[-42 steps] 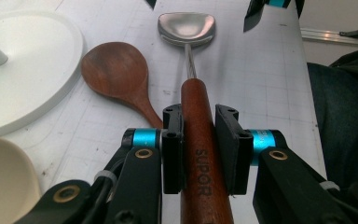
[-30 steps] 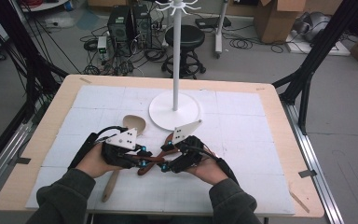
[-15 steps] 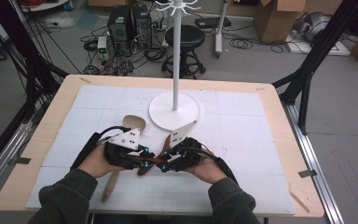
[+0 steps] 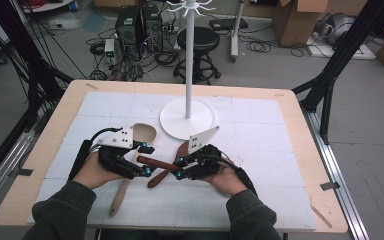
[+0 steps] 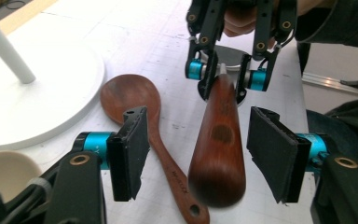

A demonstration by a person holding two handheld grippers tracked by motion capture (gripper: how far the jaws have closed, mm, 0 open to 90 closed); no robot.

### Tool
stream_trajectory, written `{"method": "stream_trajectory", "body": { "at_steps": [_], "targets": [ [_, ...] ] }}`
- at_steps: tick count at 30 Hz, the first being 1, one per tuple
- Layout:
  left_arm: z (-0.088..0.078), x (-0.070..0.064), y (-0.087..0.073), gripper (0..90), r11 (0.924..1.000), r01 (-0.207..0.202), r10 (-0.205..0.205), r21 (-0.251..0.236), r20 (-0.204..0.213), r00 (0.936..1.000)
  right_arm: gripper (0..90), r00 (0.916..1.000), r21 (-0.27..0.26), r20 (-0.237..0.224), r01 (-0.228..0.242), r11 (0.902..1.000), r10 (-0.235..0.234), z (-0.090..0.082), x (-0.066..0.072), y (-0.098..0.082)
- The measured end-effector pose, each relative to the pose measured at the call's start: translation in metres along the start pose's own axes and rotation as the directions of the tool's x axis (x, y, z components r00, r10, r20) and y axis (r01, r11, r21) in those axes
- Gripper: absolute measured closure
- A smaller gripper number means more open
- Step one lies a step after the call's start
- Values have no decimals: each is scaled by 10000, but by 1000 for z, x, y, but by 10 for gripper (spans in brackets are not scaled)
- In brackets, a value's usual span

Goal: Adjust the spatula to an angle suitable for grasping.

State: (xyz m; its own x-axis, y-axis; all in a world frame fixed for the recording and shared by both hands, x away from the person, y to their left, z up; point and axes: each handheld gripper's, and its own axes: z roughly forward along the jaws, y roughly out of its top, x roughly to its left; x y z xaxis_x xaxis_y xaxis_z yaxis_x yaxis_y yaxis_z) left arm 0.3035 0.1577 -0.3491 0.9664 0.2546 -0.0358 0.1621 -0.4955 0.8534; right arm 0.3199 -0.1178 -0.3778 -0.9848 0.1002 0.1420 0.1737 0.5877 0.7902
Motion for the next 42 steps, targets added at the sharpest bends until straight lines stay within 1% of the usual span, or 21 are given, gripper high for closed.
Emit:
{"method": "stream_trajectory", "body": {
  "at_steps": [4,5,9,12,14,15,18,19,22,23,30,31,32,33,34,35,37,39,40,41,42],
  "targets": [
    [-3,1,-1,381,9998,175,-177,-137,-137,9997,716,9999,-311,128,-32,9995,36,-4,0,1],
    [-4,1,0,384,9994,230,-234,-249,-154,9996,720,9997,-571,213,-107,9983,119,-8,0,3],
    [-6,2,1,409,9985,322,-337,-447,-336,9989,729,9988,-891,364,-287,9956,320,-15,0,8],
    [-7,2,2,433,9975,402,-424,-580,-376,9984,733,9983,-849,495,-266,9960,309,-17,1,12],
    [-8,2,2,478,9961,514,-538,-711,-312,9981,735,9978,-948,534,-346,9949,397,-18,1,17],
    [-9,3,3,487,9957,665,-673,-648,-101,9977,735,9977,-1069,559,-323,9937,384,-20,1,21],
    [-9,3,4,488,9949,738,-747,-681,-110,9971,736,9975,-1298,578,-336,9910,414,-22,2,25],
    [-9,2,4,487,9951,690,-699,-706,-108,9975,736,9962,-1537,670,-440,9871,548,-24,2,29],
    [-8,1,5,487,9953,619,-629,-751,-104,9980,737,9956,-1677,722,-472,9847,600,-26,2,31],
    [-7,0,6,487,9955,591,-599,-743,-90,9982,737,9939,-1885,868,-507,9808,681,-29,2,35],
    [-2,-2,7,487,9961,549,-559,-687,-121,9984,737,9899,-2241,1079,-658,9723,919,-34,2,41],
    [-1,-2,8,488,9960,540,-548,-706,-84,9985,738,9875,-2435,1190,-715,9673,1029,-36,1,43],
    [0,-3,8,488,9959,523,-531,-736,-80,9986,738,9875,-2435,1190,-715,9673,1029,-36,1,43],
    [2,-3,9,491,9962,482,-488,-719,-67,9988,737,9849,-2630,1310,-757,9618,1133,-38,1,45],
    [3,-4,10,491,9964,462,-467,-714,-60,9989,737,9849,-2630,1310,-757,9618,1133,-38,1,45],
    [5,-5,11,496,9968,422,-427,-678,-61,9991,737,9834,-2801,1409,-715,9573,1147,-40,1,48],
    [8,-6,12,501,9970,394,-399,-672,-65,9992,737,9820,-2859,1466,-732,9555,1191,-41,1,49],
    [13,-7,15,515,9979,265,-267,-583,-17,9996,737,9785,-3168,1635,-684,9460,1255,-43,4,53],
    [13,-7,15,521,9979,265,-267,-583,-17,9996,737,9785,-3168,1635,-684,9460,1255,-43,4,53],
    [15,-8,15,521,9978,251,-253,-612,-37,9997,738,9772,-3248,1656,-734,9429,1331,-44,5,55],
    [18,-10,17,540,9976,271,-276,-640,-80,9996,737,9750,-3429,1711,-757,9363,1415,-45,7,58]
  ]
}}
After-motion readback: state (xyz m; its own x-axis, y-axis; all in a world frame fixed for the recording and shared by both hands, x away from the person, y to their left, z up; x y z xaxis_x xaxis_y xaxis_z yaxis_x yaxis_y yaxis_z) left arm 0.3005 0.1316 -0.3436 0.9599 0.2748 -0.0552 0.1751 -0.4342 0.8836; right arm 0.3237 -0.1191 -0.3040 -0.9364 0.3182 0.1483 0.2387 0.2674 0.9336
